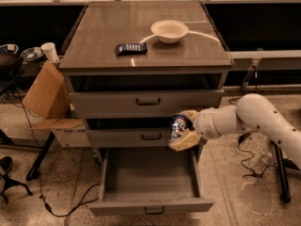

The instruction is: Place pepsi can into bottom drawer

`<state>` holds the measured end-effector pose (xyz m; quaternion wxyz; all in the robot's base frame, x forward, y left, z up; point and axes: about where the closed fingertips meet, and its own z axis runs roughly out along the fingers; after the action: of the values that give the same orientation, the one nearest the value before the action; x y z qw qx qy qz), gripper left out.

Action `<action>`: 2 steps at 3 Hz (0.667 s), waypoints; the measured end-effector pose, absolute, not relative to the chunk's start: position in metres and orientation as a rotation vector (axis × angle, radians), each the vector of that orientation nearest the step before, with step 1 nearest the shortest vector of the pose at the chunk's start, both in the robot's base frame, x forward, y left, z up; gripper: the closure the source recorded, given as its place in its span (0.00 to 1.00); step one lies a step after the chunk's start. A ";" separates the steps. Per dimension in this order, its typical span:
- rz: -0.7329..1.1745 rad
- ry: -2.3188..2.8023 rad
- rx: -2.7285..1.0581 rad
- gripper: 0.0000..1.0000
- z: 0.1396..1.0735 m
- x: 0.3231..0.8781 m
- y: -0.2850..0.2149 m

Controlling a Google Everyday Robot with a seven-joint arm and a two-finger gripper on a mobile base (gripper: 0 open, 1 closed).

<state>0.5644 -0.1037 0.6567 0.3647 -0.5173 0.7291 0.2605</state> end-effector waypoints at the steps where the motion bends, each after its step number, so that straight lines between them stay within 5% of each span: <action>1: 0.695 1.897 -1.317 1.00 0.583 0.558 -0.104; 2: 0.709 1.942 -1.299 1.00 0.520 0.552 -0.101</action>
Offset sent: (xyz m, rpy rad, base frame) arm -0.0193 0.0014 -0.2196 -0.0207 0.1172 -0.0668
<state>0.5520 -0.1012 0.5201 0.3430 -0.4996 0.7472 0.2727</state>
